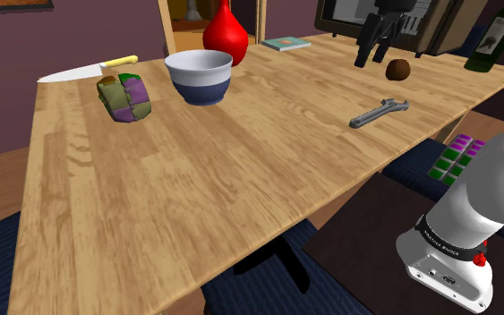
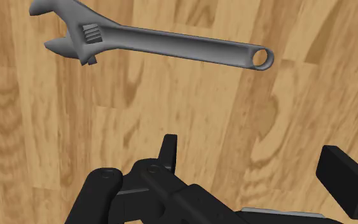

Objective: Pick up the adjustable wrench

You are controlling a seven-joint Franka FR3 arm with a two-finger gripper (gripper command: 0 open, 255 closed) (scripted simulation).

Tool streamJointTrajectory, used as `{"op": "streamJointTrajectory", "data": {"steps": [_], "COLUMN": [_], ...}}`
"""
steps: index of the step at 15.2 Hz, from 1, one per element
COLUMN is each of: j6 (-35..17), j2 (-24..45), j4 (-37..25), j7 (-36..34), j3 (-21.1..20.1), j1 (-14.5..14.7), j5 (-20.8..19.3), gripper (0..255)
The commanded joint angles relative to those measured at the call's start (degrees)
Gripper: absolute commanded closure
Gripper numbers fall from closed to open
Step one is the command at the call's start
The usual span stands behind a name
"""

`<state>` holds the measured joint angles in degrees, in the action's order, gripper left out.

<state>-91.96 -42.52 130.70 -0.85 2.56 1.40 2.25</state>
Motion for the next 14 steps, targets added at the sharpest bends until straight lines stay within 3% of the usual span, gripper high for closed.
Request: {"op": "streamJointTrajectory", "data": {"steps": [1,6,11,14], "j6": [0.0,-0.55,-1.49,-2.82], "j2": [0.0,-7.77,-13.92,-14.28], "j4": [0.0,9.87,16.36,18.0], "j7": [0.0,36.47,73.36,73.68], "j3": [0.0,9.36,21.42,22.19], "j1": [0.0,10.88,20.81,20.87], "j5": [0.0,-8.99,-22.27,-23.05], "gripper": [0,0,0,0]}}
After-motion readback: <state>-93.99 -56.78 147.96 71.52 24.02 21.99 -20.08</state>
